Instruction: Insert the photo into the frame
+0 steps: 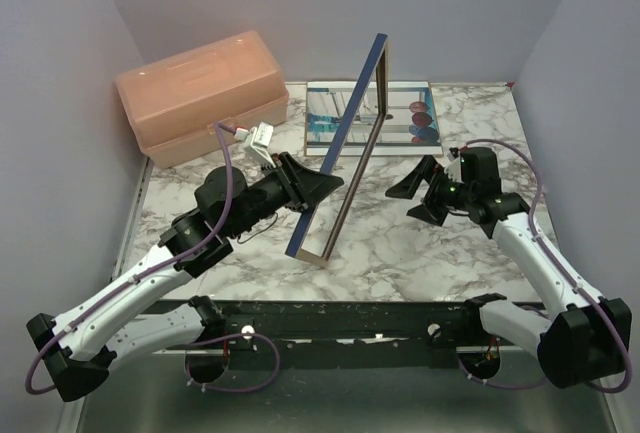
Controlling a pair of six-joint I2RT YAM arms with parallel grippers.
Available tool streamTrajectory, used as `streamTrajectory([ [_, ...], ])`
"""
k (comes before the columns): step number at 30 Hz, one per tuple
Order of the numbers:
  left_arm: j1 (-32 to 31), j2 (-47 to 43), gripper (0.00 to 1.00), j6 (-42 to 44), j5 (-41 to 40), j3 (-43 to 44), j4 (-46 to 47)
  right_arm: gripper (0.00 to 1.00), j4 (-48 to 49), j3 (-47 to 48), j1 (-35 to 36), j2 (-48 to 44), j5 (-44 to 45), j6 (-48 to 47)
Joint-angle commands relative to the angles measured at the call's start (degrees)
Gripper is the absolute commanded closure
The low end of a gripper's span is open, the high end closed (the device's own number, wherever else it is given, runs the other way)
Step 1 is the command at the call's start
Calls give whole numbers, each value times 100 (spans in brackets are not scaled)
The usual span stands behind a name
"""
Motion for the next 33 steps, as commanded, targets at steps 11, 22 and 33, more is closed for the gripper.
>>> streamTrajectory([
  [11, 853, -367, 100, -1572, 620, -1812, 2421, 5, 609, -684, -37, 226, 391, -137],
  [22, 1240, -343, 100, -1667, 797, -2375, 1942, 7, 661, -674, -28, 824, 682, -445],
  [33, 1409, 210, 100, -1706, 1354, -2644, 2265, 8, 720, -738, -1, 1087, 867, -661],
])
